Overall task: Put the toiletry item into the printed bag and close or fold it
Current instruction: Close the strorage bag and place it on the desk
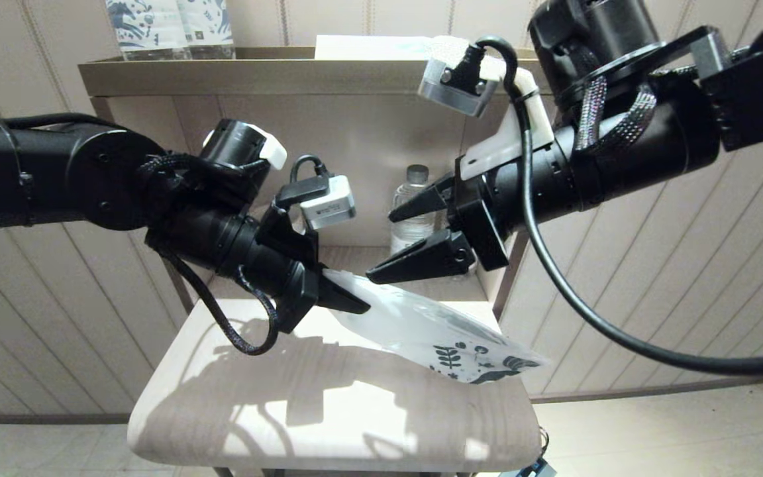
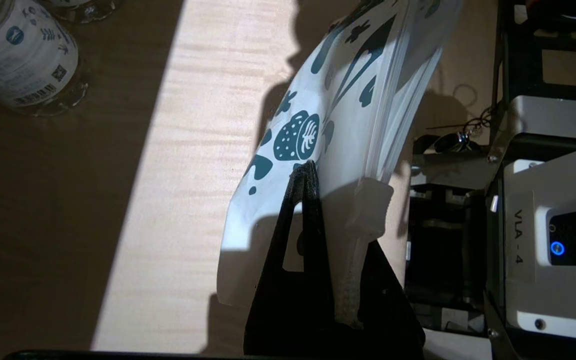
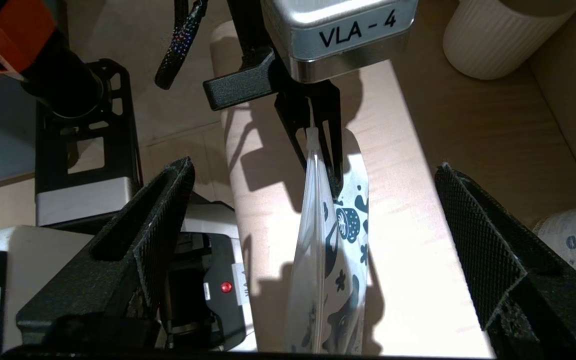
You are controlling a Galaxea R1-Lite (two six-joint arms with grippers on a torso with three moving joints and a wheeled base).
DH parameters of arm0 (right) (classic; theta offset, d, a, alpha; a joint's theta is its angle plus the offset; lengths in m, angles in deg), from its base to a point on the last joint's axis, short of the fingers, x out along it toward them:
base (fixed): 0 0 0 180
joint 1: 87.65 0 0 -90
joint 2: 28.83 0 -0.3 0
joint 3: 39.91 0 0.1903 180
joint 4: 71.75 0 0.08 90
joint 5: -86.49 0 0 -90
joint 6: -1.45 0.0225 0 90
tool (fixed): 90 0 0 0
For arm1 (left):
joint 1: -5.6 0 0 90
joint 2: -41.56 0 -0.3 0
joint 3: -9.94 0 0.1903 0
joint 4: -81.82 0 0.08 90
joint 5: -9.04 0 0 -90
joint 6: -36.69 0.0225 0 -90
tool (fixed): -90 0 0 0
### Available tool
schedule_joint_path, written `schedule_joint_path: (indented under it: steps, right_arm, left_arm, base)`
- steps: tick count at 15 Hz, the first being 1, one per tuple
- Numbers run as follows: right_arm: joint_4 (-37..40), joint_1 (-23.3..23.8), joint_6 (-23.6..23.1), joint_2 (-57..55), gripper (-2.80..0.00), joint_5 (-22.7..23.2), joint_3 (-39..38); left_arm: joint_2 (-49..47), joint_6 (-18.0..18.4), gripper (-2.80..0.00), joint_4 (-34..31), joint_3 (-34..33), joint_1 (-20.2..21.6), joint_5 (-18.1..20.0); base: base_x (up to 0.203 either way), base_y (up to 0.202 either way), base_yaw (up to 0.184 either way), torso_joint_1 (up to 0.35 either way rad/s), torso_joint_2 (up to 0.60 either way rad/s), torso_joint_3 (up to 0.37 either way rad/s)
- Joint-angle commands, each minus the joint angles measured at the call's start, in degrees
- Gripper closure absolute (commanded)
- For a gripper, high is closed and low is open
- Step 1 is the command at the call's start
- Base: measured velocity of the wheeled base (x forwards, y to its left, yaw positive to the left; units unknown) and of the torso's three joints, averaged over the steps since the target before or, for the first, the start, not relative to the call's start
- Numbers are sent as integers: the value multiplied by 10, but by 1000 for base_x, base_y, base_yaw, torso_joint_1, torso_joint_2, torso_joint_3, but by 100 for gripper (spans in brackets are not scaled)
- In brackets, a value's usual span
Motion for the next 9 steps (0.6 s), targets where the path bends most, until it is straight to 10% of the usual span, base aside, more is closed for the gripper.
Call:
schedule_joint_path:
  steps: [1, 9]
  right_arm:
    - [2, -2, -7, -11, -280, 2, -1]
    - [-1, -8, -9, -14, -280, 0, -11]
  left_arm:
    - [-12, 2, 0, -1, 1, 0, 2]
    - [-22, -2, 0, -2, 35, 0, 5]
  base:
    - [0, 0, 0, 0, 0, 0]
    - [0, 0, 0, 0, 0, 0]
